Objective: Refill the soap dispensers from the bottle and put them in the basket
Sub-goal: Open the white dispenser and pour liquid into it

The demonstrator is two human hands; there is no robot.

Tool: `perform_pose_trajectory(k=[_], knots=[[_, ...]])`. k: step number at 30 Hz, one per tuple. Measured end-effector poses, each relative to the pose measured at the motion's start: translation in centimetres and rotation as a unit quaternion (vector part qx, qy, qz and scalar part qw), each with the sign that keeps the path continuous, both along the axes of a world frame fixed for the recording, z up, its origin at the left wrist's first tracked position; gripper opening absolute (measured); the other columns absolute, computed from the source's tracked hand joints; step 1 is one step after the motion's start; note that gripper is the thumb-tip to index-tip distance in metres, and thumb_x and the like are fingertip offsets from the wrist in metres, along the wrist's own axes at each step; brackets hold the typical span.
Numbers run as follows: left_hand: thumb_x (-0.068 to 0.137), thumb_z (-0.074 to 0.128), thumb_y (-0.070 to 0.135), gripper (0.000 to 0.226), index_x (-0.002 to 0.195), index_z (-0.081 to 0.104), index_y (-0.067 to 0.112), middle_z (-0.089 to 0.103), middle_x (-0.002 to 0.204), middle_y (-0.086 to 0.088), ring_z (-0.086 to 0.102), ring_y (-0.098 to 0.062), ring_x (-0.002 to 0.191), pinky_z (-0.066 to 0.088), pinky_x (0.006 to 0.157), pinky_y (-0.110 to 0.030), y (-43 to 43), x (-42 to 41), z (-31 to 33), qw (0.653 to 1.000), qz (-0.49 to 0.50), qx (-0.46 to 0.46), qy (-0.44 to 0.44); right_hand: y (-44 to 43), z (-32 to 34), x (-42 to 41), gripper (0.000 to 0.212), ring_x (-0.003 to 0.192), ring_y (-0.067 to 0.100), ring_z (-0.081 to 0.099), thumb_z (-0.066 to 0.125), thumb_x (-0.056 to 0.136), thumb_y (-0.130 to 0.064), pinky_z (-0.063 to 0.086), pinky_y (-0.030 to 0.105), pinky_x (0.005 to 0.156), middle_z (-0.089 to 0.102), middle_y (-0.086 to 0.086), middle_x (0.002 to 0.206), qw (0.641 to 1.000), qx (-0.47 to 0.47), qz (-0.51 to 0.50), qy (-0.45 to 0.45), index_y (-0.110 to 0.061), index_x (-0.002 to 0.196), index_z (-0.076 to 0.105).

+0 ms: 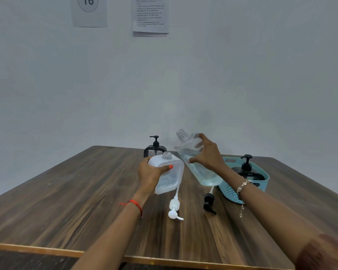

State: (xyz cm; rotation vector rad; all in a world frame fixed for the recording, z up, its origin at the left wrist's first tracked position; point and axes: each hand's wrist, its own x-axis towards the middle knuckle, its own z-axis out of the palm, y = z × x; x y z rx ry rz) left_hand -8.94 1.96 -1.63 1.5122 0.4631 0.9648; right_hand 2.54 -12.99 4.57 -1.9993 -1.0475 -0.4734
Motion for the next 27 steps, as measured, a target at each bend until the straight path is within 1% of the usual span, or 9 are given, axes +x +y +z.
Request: perform_pose_trajectory(k=[2,6,12,15,18,20,22,24,27], knots=[[0.055,0.088,0.014,0.061,0.108,0.06,0.01,0.067,0.104,-0.01,0.065,-0.027,0.093,0.057,0.08,-0.045,0.6,0.2,-0.3,1.0,-0.012,-0.008,-0.001,0.2,-0.4,0.8,0.072,0.081,0.016,0.055,0.087,0.053,-0.012,0.044,0.018,0.062,0.06,0.005,0.097,0.997,0.051,0.019,0.046,-0.016,0.114,0.048],[0.057,0.087,0.012,0.049,0.098,0.06,0.019,0.068,0.101,-0.009,0.066,-0.026,0.09,0.058,0.077,-0.042,2.0,0.6,-0.9,1.0,-0.025,-0.014,-0.006,0.6,-1.8,3.1,0.073,0.091,0.022,0.057,0.089,0.053,-0.013,0.051,0.031,0.075,0.058,0.005,0.098,0.982,0.115,0.036,0.147,-0.016,0.115,0.05],[0.058,0.087,0.013,0.053,0.103,0.06,0.016,0.067,0.098,-0.006,0.067,-0.024,0.087,0.059,0.071,-0.038,3.8,1.2,-1.3,0.999,-0.036,-0.032,-0.005,0.9,-4.6,6.6,0.077,0.101,0.023,0.061,0.088,0.049,-0.002,0.055,0.036,0.082,0.063,0.004,0.109,0.957,0.154,0.075,0.234,-0.018,0.115,0.051],[0.059,0.086,0.013,0.048,0.097,0.058,0.022,0.065,0.093,-0.001,0.065,-0.019,0.083,0.056,0.063,-0.03,4.4,1.5,-1.4,0.999,-0.042,-0.032,-0.007,1.3,-5.4,8.0,0.08,0.099,0.016,0.061,0.087,0.05,-0.001,0.055,0.019,0.069,0.062,0.005,0.116,0.948,0.154,0.098,0.261,-0.018,0.119,0.05],[0.059,0.086,0.013,0.046,0.093,0.058,0.024,0.065,0.093,0.0,0.065,-0.02,0.083,0.057,0.065,-0.032,4.9,1.6,-1.6,0.998,-0.051,-0.04,-0.01,1.7,-5.9,9.2,0.078,0.104,0.018,0.06,0.085,0.055,-0.001,0.053,0.014,0.063,0.06,0.005,0.118,0.943,0.145,0.113,0.278,-0.022,0.12,0.047],[0.06,0.086,0.014,0.044,0.092,0.057,0.026,0.065,0.092,0.001,0.065,-0.018,0.081,0.056,0.059,-0.026,5.1,1.7,-1.6,0.998,-0.055,-0.039,-0.009,1.7,-5.9,9.8,0.082,0.112,0.023,0.057,0.083,0.058,-0.001,0.055,0.022,0.075,0.057,0.008,0.124,0.945,0.117,0.122,0.281,-0.019,0.127,0.043],[0.061,0.085,0.014,0.042,0.09,0.057,0.028,0.065,0.09,0.002,0.065,-0.016,0.08,0.053,0.054,-0.022,5.3,1.7,-1.5,0.998,-0.06,-0.035,-0.007,1.8,-5.4,10.0,0.101,0.123,0.024,0.047,0.082,0.06,-0.002,0.047,0.035,0.095,0.046,0.013,0.137,0.945,0.075,0.131,0.289,-0.016,0.141,0.024],[0.06,0.085,0.014,0.041,0.088,0.058,0.028,0.065,0.088,0.004,0.065,-0.015,0.078,0.052,0.049,-0.019,5.4,1.8,-1.4,0.997,-0.063,-0.035,-0.009,1.9,-4.5,9.2,0.118,0.128,0.019,0.033,0.084,0.062,-0.01,0.033,0.038,0.104,0.027,0.013,0.149,0.957,0.095,0.082,0.262,-0.02,0.146,0.002],[0.06,0.086,0.014,0.041,0.087,0.058,0.029,0.065,0.087,0.005,0.065,-0.013,0.075,0.051,0.047,-0.016,5.5,1.9,-1.3,0.997,-0.062,-0.037,-0.011,1.9,-4.0,5.8,0.099,0.132,0.013,0.024,0.081,0.066,-0.014,0.025,0.034,0.112,0.023,0.007,0.144,0.98,0.194,0.019,0.028,-0.018,0.142,0.018]])
